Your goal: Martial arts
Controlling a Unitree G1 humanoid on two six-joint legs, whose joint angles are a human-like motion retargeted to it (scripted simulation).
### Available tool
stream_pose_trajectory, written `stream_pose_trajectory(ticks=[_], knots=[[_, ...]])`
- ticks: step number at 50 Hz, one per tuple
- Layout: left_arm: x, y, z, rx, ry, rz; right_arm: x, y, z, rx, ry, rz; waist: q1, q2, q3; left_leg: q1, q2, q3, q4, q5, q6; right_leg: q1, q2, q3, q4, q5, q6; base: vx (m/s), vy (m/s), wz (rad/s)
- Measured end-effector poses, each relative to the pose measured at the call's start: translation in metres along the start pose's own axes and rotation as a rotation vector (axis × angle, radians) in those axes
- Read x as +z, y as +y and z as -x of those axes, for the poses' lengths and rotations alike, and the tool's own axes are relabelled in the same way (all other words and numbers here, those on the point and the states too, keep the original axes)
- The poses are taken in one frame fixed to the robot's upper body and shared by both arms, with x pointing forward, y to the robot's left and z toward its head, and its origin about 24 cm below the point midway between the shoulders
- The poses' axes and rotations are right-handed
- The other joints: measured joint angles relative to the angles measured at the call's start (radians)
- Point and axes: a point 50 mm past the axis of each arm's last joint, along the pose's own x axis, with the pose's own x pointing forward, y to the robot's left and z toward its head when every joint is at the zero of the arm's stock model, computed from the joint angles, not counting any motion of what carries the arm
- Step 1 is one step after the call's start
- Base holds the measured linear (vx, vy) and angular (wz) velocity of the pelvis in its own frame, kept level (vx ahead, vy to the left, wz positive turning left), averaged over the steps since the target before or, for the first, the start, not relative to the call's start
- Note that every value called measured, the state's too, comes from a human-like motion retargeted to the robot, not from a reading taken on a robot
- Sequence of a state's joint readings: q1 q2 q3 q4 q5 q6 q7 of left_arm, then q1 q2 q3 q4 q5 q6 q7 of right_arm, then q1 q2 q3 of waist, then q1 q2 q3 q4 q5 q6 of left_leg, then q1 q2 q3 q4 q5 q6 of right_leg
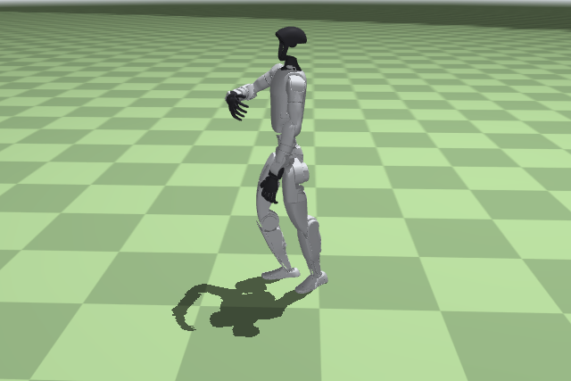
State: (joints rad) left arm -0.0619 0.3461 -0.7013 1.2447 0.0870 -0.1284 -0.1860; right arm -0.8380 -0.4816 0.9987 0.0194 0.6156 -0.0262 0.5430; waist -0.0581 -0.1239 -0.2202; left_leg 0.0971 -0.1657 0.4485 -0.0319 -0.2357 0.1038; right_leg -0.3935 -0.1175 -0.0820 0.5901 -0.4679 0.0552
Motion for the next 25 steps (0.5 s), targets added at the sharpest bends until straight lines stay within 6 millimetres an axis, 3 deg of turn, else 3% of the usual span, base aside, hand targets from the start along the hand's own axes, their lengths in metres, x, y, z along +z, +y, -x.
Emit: stream_pose_trajectory(ticks=[2, 4, 6, 9, 13, 19, 25], knots=[[-0.002, -0.001, 0.001, 0.012, 0.0, 0.015, 0.055, 0.016, -0.009, 0.174, -0.139, 0.057, -0.004, 0.003, -0.018, -0.007, 0.006, -0.001, 0.0, 0.005, 0.003, 0.003, 0.007, 0.0, -0.02, 0.009, -0.007, 0.0, 0.0, 0.0], [-0.005, -0.003, 0.001, 0.022, -0.001, 0.029, 0.09, 0.033, -0.012, 0.312, -0.219, 0.105, -0.005, -0.002, -0.034, -0.008, 0.007, 0.001, -0.002, 0.013, 0.003, -0.001, 0.007, 0.004, -0.016, 0.01, -0.011, 0.0, 0.0, 0.0], [-0.006, -0.002, 0.002, 0.04, -0.006, 0.049, 0.117, 0.049, -0.01, 0.42, -0.263, 0.144, -0.008, -0.005, -0.048, -0.012, 0.008, 0.001, -0.003, 0.014, 0.004, -0.006, 0.009, 0.007, -0.017, 0.008, -0.014, 0.0, 0.0, 0.0], [-0.007, 0.0, 0.003, 0.065, -0.011, 0.08, 0.142, 0.065, -0.004, 0.525, -0.283, 0.199, -0.015, -0.007, -0.063, -0.02, 0.008, 0.002, -0.003, 0.014, 0.005, -0.013, 0.012, 0.011, -0.019, 0.006, -0.017, 0.0, 0.0, 0.0], [-0.009, 0.002, 0.003, 0.079, -0.005, 0.108, 0.155, 0.074, 0.002, 0.587, -0.263, 0.273, -0.025, -0.01, -0.075, -0.03, 0.009, 0.005, -0.002, 0.013, 0.005, -0.023, 0.014, 0.015, -0.019, 0.003, -0.02, 0.0, 0.0, 0.0], [-0.01, 0.003, 0.003, 0.072, 0.008, 0.127, 0.157, 0.075, 0.008, 0.612, -0.197, 0.39, -0.033, -0.014, -0.083, -0.038, 0.007, 0.008, -0.002, 0.014, 0.005, -0.036, 0.011, 0.018, -0.008, -0.003, -0.022, 0.0, 0.0, 0.0], [-0.005, 0.006, 0.002, 0.073, 0.007, 0.146, 0.144, 0.049, 0.021, 0.493, -0.065, 0.475, -0.039, -0.016, -0.073, -0.044, 0.003, 0.006, 0.004, 0.015, 0.002, -0.048, 0.001, 0.015, 0.014, -0.008, -0.021, 0.0, 0.0, 0.0]])
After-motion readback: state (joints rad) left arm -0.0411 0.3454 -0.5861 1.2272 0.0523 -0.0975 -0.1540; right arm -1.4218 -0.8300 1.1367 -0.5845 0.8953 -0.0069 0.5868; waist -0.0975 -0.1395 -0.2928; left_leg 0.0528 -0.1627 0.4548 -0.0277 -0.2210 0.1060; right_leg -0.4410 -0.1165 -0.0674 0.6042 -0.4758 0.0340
